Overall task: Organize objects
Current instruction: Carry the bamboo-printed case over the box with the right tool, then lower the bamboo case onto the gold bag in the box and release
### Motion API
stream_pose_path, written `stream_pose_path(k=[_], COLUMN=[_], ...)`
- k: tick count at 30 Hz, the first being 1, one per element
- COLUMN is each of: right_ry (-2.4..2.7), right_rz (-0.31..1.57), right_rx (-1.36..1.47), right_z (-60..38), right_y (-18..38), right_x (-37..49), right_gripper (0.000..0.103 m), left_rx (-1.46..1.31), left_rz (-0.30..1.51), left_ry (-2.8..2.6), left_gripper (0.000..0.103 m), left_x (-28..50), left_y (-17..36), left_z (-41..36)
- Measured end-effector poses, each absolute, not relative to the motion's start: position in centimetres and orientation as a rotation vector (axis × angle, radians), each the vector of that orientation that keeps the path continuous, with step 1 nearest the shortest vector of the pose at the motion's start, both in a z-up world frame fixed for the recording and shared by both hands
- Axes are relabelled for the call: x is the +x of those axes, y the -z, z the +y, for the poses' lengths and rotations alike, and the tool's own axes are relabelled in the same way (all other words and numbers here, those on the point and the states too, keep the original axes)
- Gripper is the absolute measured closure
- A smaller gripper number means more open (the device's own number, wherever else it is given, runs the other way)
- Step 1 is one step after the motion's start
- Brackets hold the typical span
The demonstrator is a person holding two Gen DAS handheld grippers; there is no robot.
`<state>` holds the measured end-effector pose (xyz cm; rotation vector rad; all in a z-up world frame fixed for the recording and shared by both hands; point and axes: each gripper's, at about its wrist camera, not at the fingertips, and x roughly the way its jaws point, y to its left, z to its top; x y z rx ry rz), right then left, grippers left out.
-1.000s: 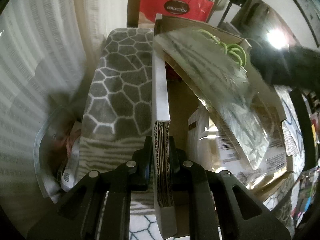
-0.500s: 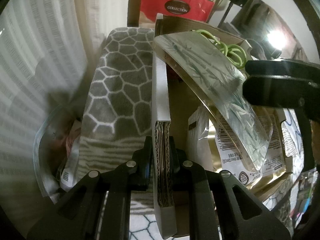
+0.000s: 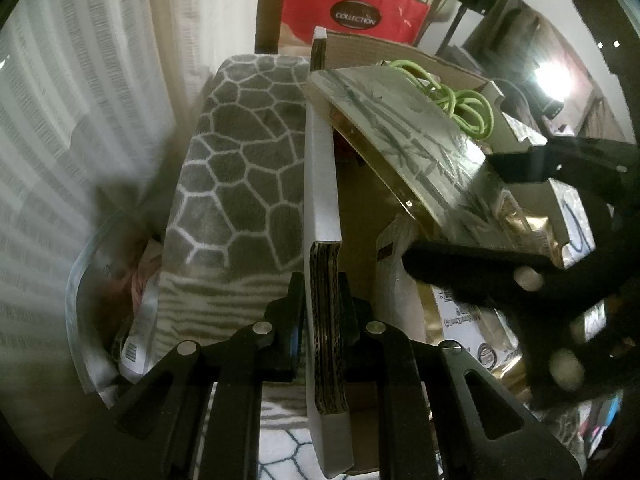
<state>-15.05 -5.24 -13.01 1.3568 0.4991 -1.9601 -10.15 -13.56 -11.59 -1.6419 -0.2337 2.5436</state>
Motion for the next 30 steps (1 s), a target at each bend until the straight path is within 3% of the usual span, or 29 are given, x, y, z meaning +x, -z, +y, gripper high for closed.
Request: stream_pose_path(k=[17, 30], right_ry=[2.102, 2.175], right_rz=[0.185, 0.105], right_rx=[1.512, 1.508], right_z=[1.3, 1.3], right_y=[10.8, 10.8], right_x=[-16.5, -15.0], right_gripper=[0.023, 0.023], left_rx=[-1.639, -1.638], left_rz=[-0.235, -0.248], left_ry=[-2.545, -2.541], left_gripper=[0.090, 0.090], left_x=[-10.0, -9.8], left_y=[11.5, 11.3], left_z=[-13.6, -13.7])
